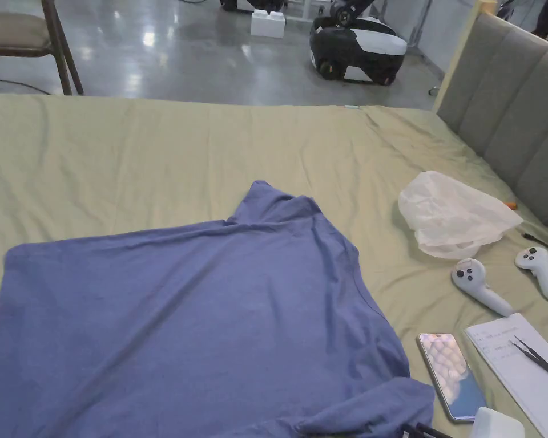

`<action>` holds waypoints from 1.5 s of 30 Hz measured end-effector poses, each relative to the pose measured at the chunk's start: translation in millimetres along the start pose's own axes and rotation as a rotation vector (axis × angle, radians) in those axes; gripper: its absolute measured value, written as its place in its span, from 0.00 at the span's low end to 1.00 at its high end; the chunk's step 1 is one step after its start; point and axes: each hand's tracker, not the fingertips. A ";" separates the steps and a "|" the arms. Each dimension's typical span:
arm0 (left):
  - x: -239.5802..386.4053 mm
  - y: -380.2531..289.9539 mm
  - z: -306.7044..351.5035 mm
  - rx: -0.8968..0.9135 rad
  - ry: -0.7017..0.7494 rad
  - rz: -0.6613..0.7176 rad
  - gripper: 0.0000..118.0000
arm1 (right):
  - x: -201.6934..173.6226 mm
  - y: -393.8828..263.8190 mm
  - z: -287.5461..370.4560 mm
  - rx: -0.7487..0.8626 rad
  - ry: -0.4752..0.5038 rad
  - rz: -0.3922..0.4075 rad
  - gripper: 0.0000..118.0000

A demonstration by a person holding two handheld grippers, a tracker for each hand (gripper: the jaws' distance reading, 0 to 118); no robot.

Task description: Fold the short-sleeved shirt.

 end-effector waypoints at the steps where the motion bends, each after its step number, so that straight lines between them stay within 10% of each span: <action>1: -0.1 0.0 0.3 0.001 -0.001 0.002 0.02 | 0.8 2.6 -8.0 -0.028 0.003 -0.014 0.68; 4: -0.1 -0.1 2.8 0.002 -0.007 0.009 0.02 | -4.5 7.0 -22.0 -0.044 -0.002 0.000 0.53; 6: -0.4 -0.9 4.4 0.006 -0.012 0.017 0.02 | -14.4 4.6 -21.8 -0.044 -0.046 0.046 0.05; 9: -4.0 -3.9 5.9 0.018 -0.016 0.022 0.02 | -23.5 1.5 -11.9 -0.006 -0.042 0.104 0.02; 24: -39.9 52.1 64.9 0.336 -0.023 0.106 0.00 | -86.0 96.4 12.6 0.373 0.011 0.288 0.02; 38: -79.2 199.3 -41.6 0.245 -0.027 0.143 0.00 | -164.9 206.0 -147.4 0.130 -0.094 0.395 0.02; 40: -79.5 205.1 -50.4 0.253 -0.031 0.158 0.10 | -163.5 205.0 -157.9 0.126 -0.086 0.366 0.09; 43: -79.5 205.8 -51.3 0.255 0.023 0.141 0.66 | -158.6 200.2 -156.6 0.119 -0.076 0.360 0.61; 45: -77.7 195.4 -33.9 0.328 0.016 0.114 0.69 | -154.3 197.5 -145.3 0.160 -0.041 0.376 0.62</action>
